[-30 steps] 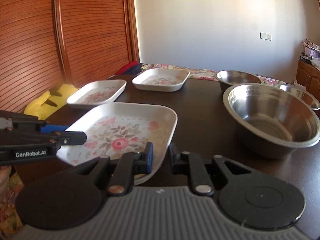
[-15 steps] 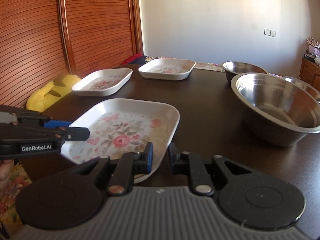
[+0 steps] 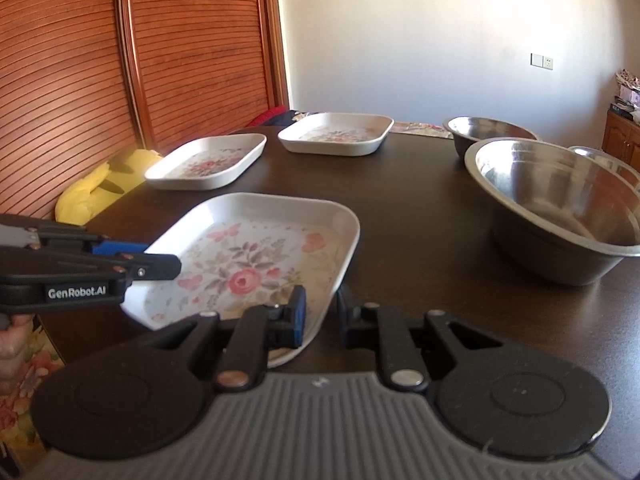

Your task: Organize plates and bowls

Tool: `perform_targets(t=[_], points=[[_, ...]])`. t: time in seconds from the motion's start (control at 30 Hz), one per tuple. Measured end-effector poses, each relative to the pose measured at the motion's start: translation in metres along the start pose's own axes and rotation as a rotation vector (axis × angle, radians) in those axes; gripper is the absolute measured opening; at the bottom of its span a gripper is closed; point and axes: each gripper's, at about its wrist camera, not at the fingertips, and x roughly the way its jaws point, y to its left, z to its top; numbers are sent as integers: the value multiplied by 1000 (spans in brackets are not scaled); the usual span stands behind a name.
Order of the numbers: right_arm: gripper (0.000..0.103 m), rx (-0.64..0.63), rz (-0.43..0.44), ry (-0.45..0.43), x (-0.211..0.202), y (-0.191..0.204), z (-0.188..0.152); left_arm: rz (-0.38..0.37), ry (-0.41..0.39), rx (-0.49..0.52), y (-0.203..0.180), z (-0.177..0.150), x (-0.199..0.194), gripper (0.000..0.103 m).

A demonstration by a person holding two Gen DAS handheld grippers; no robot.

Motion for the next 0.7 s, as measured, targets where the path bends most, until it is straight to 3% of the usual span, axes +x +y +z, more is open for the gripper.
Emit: perform_targets(t=[0.3, 0.7], points=[[19, -10, 4, -65, -17, -4, 24, 13, -52, -8, 10, 16, -13, 34], [20, -57, 54, -99, -8, 9, 59, 24, -96, 8, 24, 42, -14, 43]])
